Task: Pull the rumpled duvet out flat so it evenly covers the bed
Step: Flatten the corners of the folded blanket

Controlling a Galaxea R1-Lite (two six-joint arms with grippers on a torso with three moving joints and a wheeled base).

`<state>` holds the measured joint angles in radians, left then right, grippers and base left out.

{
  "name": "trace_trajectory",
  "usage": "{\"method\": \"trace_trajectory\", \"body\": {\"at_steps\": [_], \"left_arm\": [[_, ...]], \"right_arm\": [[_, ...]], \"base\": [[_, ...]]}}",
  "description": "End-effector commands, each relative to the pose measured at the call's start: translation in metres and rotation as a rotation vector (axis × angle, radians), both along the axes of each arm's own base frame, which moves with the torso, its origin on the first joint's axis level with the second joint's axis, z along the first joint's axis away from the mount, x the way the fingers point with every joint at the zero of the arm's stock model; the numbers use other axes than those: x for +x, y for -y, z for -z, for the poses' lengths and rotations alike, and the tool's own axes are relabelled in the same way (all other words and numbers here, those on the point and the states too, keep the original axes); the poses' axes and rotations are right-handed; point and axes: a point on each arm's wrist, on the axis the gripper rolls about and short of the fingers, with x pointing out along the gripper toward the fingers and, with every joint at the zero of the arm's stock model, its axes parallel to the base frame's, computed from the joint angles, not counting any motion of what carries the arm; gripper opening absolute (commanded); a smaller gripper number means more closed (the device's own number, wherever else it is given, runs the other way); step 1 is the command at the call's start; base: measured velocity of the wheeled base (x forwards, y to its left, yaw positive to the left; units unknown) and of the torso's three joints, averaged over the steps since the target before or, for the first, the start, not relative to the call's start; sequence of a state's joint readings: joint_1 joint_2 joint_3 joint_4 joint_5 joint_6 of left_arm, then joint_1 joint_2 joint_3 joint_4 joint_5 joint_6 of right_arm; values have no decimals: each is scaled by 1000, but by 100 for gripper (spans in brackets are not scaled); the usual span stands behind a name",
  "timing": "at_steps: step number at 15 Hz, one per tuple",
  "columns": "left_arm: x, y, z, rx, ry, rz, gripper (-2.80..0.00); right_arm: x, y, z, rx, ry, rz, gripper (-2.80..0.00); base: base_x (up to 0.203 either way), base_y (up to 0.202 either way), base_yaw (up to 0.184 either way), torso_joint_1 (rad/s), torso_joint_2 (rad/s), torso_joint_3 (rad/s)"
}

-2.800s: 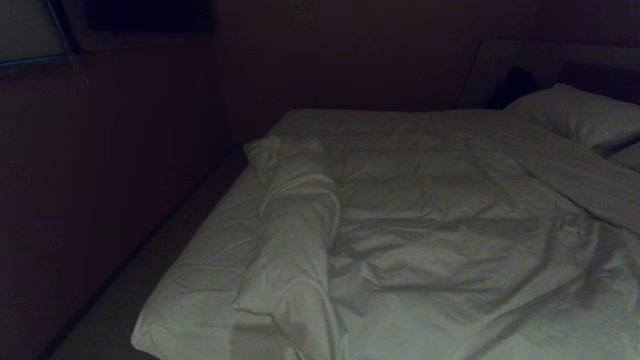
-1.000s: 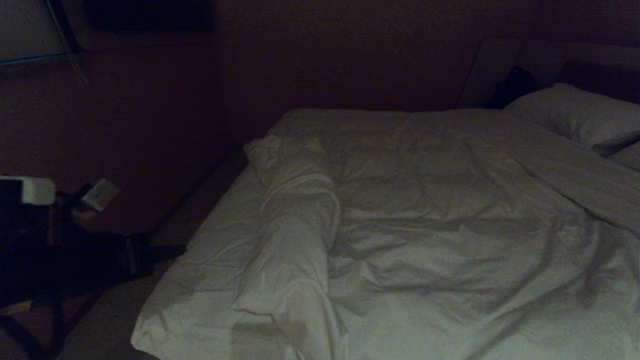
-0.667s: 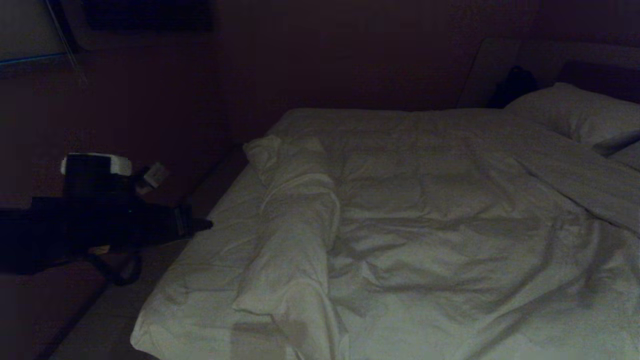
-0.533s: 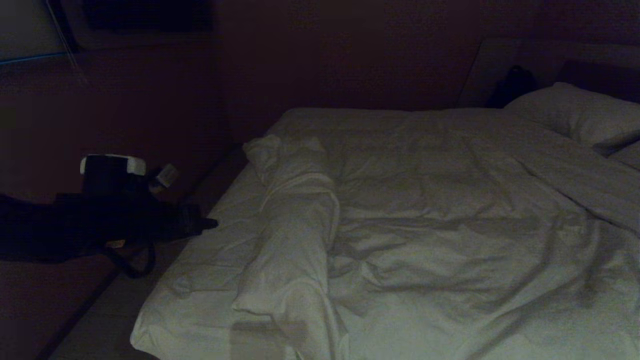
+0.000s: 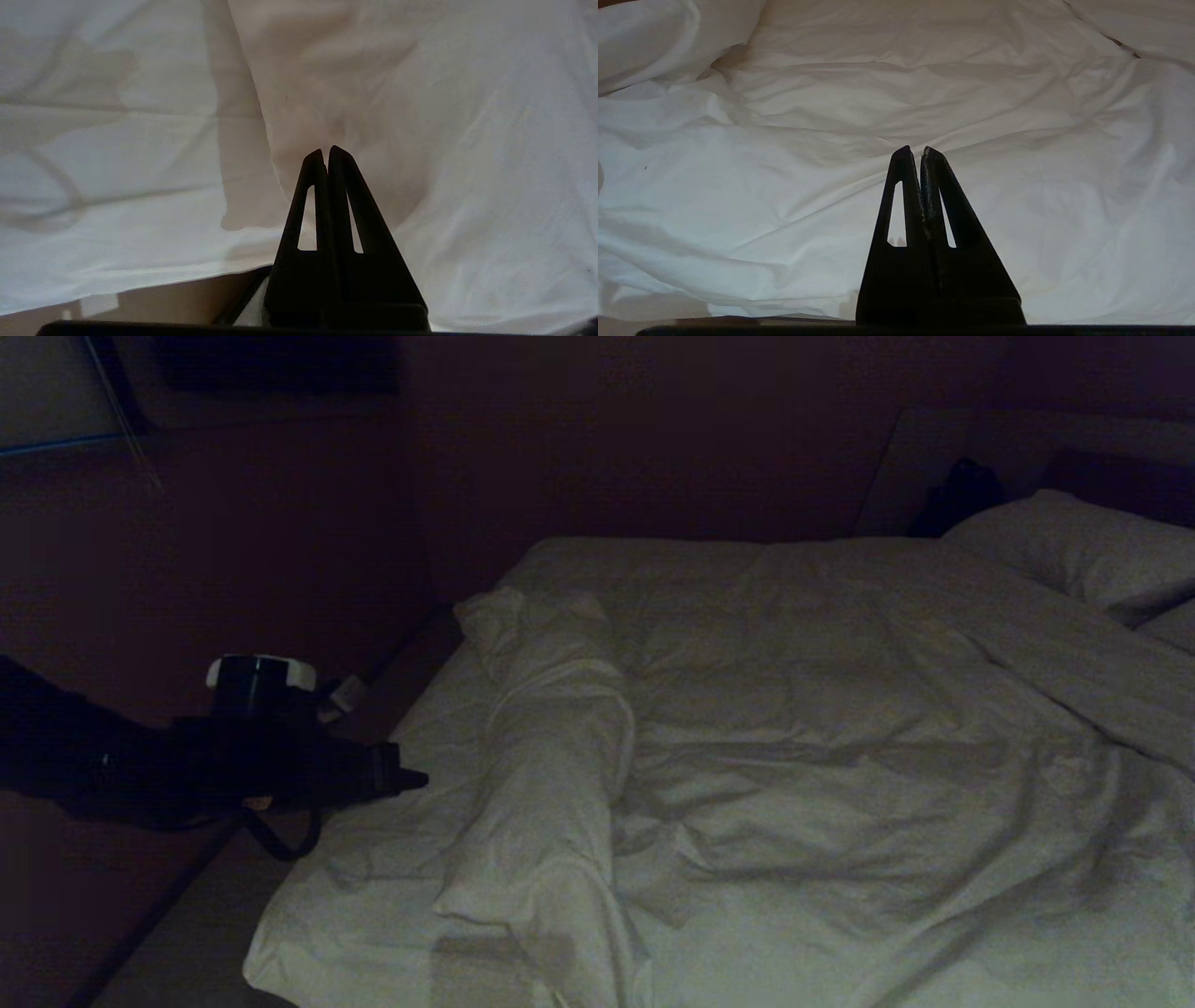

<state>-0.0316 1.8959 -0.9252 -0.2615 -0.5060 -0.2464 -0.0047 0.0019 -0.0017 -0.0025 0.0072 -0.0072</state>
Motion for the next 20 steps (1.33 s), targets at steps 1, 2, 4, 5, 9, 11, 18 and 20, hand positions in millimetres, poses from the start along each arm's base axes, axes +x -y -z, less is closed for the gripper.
{"method": "trace_trajectory", "body": {"at_steps": [1, 2, 4, 5, 9, 11, 18, 20], "left_arm": [[-2, 7, 6, -15, -24, 36, 0], [-6, 11, 10, -17, -39, 56, 0], [-10, 15, 12, -6, -33, 96, 0], [-12, 16, 12, -19, -35, 118, 0], [-19, 26, 17, -34, -57, 172, 0], [-25, 31, 20, -13, -53, 210, 0], [-37, 53, 33, 8, -69, 305, 0], [-35, 59, 48, 6, -28, 324, 0]], "right_arm": [[0, 0, 0, 0, 1, -1, -280], [0, 0, 0, 0, 1, -1, -280], [0, 0, 0, 0, 1, -1, -280], [0, 0, 0, 0, 1, -1, -280], [0, 0, 0, 0, 1, 1, -280], [0, 0, 0, 0, 1, -1, -280], [0, 0, 0, 0, 1, -1, -280], [0, 0, 0, 0, 1, -1, -280]], "base": [[0, 0, 0, 0, 0, 0], [0, 0, 0, 0, 0, 0], [0, 0, 0, 0, 0, 0], [0, 0, 0, 0, 0, 0], [0, 0, 0, 0, 0, 0], [0, 0, 0, 0, 0, 0], [0, 0, 0, 0, 0, 0], [0, 0, 0, 0, 0, 0]]}}
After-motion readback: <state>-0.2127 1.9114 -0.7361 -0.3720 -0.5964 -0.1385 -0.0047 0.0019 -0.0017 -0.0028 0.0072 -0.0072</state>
